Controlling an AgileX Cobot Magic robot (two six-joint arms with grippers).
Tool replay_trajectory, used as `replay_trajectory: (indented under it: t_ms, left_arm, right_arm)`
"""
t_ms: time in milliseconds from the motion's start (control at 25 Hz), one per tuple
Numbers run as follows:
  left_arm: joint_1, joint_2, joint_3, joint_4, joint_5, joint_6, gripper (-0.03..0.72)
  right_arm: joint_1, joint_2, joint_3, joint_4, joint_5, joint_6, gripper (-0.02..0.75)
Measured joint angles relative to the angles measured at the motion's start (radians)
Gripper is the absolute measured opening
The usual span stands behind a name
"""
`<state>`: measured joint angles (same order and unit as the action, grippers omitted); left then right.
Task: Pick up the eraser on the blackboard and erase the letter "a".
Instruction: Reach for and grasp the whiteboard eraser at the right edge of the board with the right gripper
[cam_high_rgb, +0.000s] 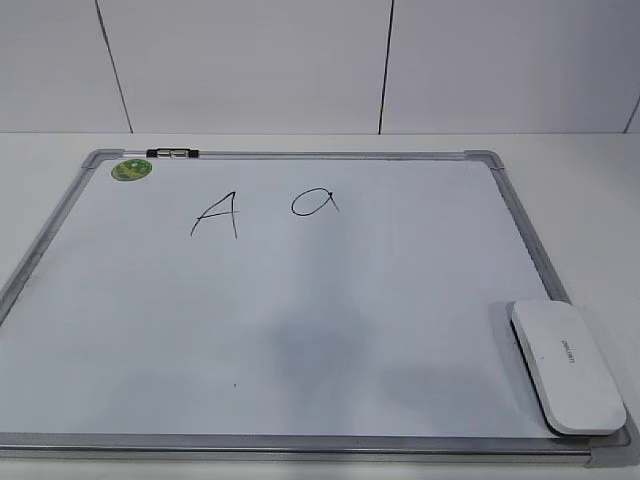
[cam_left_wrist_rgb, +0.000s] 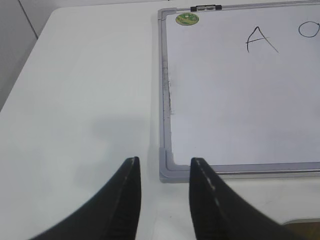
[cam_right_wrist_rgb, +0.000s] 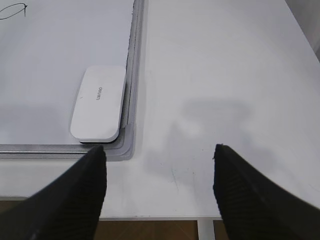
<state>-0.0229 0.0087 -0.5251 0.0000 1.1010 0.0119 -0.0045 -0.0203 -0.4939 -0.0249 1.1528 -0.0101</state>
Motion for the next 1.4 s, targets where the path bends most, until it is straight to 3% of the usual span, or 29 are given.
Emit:
replay_trajectory:
  t_ms: [1400]
  left_arm:
    - [0.000, 0.000, 0.000, 0.000, 0.000, 0.000, 0.236]
  right_arm:
    - [0.000, 0.000, 0.000, 0.000, 0.000, 0.000, 0.529]
